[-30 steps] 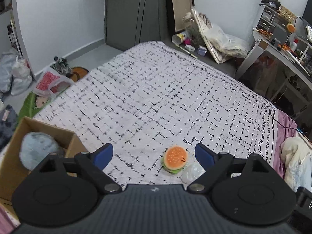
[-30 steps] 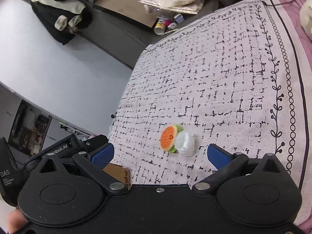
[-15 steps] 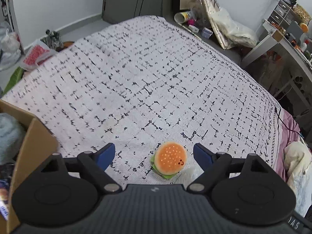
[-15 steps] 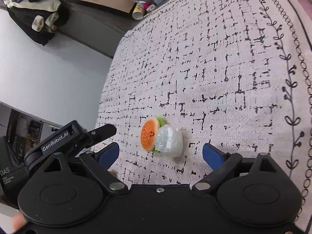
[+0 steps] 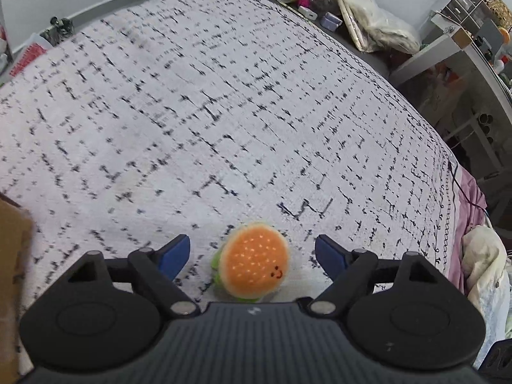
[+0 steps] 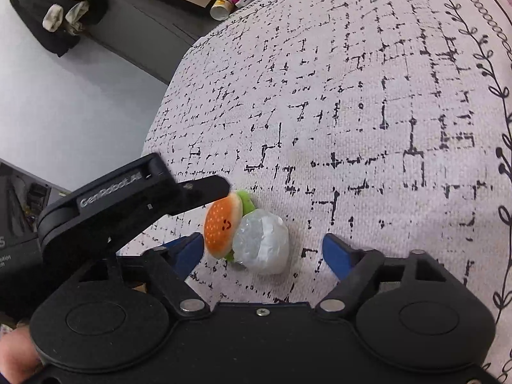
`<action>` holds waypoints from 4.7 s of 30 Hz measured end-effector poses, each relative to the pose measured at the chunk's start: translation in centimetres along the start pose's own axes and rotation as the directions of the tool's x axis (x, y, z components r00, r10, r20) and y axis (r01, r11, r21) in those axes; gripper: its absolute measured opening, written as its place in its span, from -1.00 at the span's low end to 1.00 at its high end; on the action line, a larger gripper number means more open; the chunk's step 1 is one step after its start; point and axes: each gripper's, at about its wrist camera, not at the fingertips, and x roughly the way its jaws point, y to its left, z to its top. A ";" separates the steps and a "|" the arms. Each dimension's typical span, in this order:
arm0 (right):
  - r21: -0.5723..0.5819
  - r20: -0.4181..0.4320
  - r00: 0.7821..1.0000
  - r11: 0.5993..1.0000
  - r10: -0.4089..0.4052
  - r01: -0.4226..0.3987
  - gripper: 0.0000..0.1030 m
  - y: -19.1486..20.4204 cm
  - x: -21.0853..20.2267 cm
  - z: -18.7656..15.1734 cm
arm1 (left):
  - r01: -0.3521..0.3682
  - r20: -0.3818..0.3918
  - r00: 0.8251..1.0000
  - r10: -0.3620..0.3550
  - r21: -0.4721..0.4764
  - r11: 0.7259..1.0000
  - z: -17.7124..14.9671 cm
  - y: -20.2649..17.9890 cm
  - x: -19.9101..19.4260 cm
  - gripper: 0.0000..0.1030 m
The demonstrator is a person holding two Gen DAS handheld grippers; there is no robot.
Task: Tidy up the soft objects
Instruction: 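Grasp the orange burger plush with the left tool while the right tool grasps the clear bag, then carry the burger plush and clear bag over the cardboard box, then open both tools to drop the burger plush and clear bag into the box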
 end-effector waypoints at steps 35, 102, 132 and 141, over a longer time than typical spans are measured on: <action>-0.152 0.074 0.993 0.985 0.095 -0.083 -0.40 5.3 -4.7 -0.1 | 0.007 0.116 0.993 -0.011 0.041 0.999 -2.7 3.3 -8.9 -0.26; -0.606 -0.070 0.988 0.781 0.136 -0.151 -0.40 24.7 -1.0 -13.9 | -0.112 0.145 0.975 0.165 -0.319 0.941 -6.5 26.9 -18.0 0.07; -0.596 -0.035 0.997 0.800 0.064 -0.072 0.09 24.2 -1.7 -14.7 | -0.028 0.268 0.956 0.115 -0.308 0.951 -6.5 27.1 -19.8 0.24; -0.558 -0.022 0.999 0.829 0.025 -0.033 0.15 22.9 -5.8 -14.4 | -0.090 0.219 0.966 0.140 -0.223 0.971 -7.7 23.6 -22.2 0.48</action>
